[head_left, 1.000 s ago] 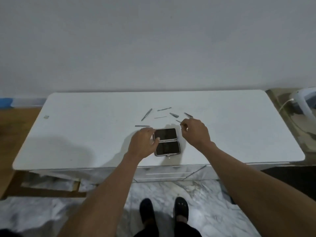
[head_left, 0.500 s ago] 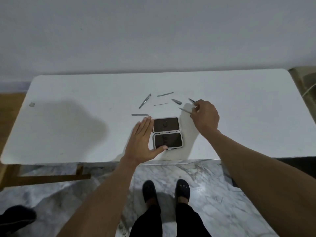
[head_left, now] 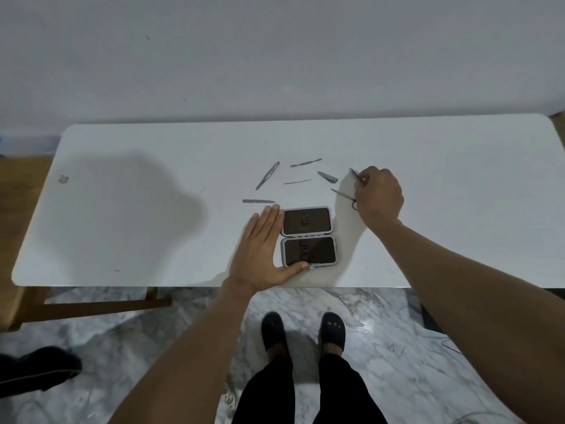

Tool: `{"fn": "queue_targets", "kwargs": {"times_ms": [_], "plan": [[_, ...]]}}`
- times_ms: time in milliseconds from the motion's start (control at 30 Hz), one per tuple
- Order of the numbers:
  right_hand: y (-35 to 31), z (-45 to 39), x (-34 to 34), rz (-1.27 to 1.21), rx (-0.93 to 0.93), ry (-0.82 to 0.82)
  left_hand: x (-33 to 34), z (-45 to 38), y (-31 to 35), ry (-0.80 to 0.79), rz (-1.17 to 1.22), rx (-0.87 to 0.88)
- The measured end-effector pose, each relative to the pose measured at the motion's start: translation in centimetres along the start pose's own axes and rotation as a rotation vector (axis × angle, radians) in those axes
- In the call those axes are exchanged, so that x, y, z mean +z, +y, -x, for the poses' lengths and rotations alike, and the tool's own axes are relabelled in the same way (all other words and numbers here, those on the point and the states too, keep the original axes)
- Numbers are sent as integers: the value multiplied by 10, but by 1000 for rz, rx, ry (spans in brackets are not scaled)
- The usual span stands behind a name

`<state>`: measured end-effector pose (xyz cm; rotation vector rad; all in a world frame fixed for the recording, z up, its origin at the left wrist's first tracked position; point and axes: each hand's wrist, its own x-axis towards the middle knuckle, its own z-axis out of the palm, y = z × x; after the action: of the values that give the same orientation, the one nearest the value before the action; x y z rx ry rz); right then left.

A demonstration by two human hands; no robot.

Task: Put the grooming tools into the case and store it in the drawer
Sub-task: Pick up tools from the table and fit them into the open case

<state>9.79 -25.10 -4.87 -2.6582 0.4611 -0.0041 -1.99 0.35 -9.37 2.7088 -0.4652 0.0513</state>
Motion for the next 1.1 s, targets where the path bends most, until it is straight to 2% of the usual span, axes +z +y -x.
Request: {"fn": "queue_targets", "kwargs": {"times_ms": [133,333,633,867,1100], "plan": [[-1,-2,-3,56,-46,10,0,-1,1,9,-4,-4],[-5,11,-20,-53,-154,84,0,0,1,33,-5,1],[-1,61,-31,-6,-450,-48,-4,1,2,-33,-48,7],[10,117,-22,71,-511,-105,-4,2,2,-98,-60,-9],[20,142,-12,151,-476,-114,-3,3,1,-87,-63,9]]}}
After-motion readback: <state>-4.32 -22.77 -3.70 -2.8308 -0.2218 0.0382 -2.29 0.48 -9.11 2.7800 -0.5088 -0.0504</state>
